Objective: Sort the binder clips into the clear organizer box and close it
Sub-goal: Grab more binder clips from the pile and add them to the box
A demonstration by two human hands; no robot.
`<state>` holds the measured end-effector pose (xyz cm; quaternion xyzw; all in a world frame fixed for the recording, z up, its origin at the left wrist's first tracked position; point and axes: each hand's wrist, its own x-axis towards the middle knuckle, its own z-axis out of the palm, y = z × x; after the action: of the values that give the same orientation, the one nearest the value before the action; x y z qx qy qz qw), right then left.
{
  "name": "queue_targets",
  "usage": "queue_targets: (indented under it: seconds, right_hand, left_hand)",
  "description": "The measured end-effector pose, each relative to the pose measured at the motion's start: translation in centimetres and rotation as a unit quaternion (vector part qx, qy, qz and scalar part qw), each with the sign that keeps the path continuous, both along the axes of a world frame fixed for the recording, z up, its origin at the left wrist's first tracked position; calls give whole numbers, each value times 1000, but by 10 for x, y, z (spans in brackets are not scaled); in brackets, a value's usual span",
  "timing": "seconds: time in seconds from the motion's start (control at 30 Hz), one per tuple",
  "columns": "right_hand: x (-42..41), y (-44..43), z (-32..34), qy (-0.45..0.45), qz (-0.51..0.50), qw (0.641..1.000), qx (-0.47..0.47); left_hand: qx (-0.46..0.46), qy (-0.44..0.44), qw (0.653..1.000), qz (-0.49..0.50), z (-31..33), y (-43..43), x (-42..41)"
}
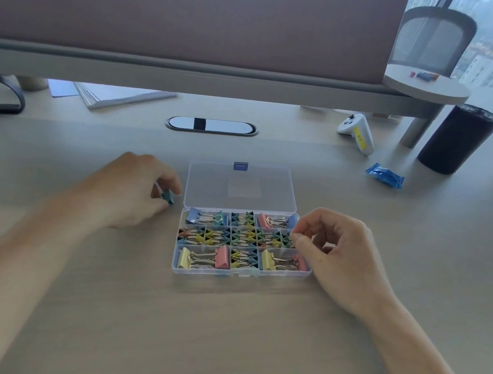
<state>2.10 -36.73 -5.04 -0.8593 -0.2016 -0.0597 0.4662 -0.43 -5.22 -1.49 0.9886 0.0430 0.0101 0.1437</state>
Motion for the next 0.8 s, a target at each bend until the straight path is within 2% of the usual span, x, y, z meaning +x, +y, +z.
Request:
queue_targets:
  seconds: [0.1, 0.17, 0.23, 0.33, 0.4, 0.6, 0.8]
  right_hand:
    - [-2, 1, 0, 10, -2, 1000, -3]
    - [-2, 2, 0, 8, -4, 1000, -3]
    - [-2, 2, 3, 12, 2, 1000, 27]
    - [-6, 2, 12, 77, 57, 986, 133]
    - [-8, -1, 18, 119, 87, 976, 162]
    - [-4, -12, 21, 163, 60, 978, 113]
    - [-3, -14, 20, 146, 38, 987, 60]
  left_hand:
    - [-18, -37, 999, 17, 1, -5, 1]
    - [-71, -103, 992, 20, 9, -20, -3]
    - [-156, -159, 974, -30, 19, -52, -13]
    - [-219, -167, 949, -153, 21, -109, -31]
    - [-223, -160, 943, -186, 14, -131, -35]
    - [-230, -170, 944, -166, 1, -135, -33]
    - [-215, -147, 952, -158, -9, -124, -29]
